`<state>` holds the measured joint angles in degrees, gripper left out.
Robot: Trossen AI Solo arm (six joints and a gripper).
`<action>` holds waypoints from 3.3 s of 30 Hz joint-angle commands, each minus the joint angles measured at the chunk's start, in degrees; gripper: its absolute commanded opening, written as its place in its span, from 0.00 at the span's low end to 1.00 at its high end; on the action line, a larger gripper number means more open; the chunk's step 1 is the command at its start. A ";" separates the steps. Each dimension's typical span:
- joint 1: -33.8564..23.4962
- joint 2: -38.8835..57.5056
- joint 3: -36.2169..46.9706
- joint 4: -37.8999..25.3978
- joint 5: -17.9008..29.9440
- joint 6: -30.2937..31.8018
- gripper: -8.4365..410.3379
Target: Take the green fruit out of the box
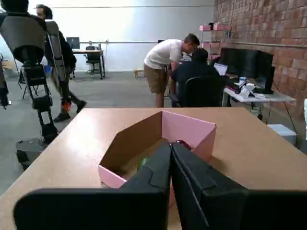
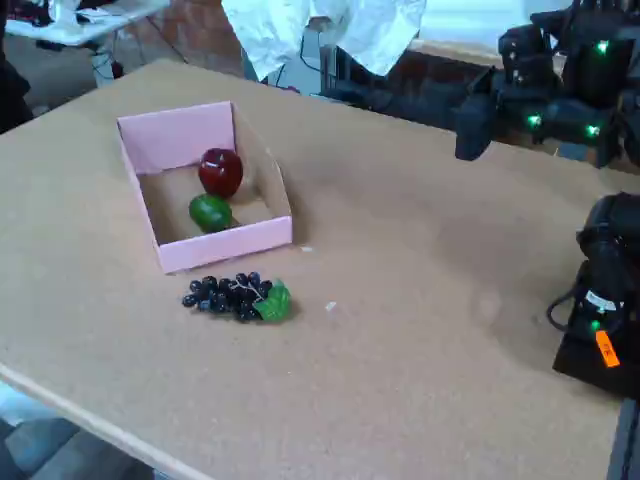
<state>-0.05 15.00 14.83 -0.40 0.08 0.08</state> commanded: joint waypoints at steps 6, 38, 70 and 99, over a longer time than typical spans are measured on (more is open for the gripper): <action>0.02 0.00 0.07 0.15 -0.09 -0.11 0.02; 0.02 0.00 0.07 0.15 -0.09 -0.13 0.02; 0.02 0.00 0.07 0.57 -0.07 3.80 0.02; 1.18 38.73 31.89 -24.57 -7.26 8.61 0.02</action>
<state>0.58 48.01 41.34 -20.36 -6.87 8.86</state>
